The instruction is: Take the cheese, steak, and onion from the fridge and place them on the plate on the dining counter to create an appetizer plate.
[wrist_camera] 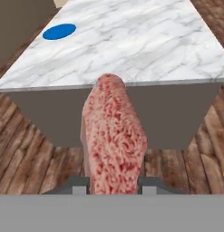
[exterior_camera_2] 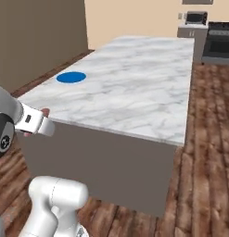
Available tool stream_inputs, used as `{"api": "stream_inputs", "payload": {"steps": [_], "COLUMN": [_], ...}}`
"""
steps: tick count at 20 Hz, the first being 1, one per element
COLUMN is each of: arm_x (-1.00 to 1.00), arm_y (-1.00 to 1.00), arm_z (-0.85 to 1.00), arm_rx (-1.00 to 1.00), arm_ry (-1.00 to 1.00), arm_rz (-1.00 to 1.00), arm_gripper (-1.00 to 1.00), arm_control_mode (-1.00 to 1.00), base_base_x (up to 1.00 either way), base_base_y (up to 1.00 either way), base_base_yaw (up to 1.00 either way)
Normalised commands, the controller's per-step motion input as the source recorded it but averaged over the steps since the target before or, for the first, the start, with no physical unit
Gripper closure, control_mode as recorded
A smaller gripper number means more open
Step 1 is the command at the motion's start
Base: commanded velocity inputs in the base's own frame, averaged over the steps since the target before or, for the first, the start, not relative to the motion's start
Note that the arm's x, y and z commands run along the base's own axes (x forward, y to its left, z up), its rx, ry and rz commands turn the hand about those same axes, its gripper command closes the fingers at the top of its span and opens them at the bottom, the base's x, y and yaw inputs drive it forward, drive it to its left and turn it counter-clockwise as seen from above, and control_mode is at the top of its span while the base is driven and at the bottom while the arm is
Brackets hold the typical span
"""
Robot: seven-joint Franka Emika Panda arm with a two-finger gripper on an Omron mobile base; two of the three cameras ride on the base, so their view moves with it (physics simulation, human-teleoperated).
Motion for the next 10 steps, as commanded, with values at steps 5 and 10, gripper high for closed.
{"api": "stream_inputs", "payload": {"steps": [5, 10], "arm_x": [0.0, 0.0], "arm_y": [0.0, 0.0], "arm_z": [0.0, 0.0], "arm_rx": [0.0, 0.0], "arm_ry": [0.0, 0.0], "arm_rz": [0.0, 0.0], "arm_gripper": [1.0, 1.0], "arm_control_mode": [1.0, 1.0], "base_base_x": [-0.74, 0.15], "base_base_y": [1.0, 1.0], "base_base_yaw": [0.53, 0.38]}}
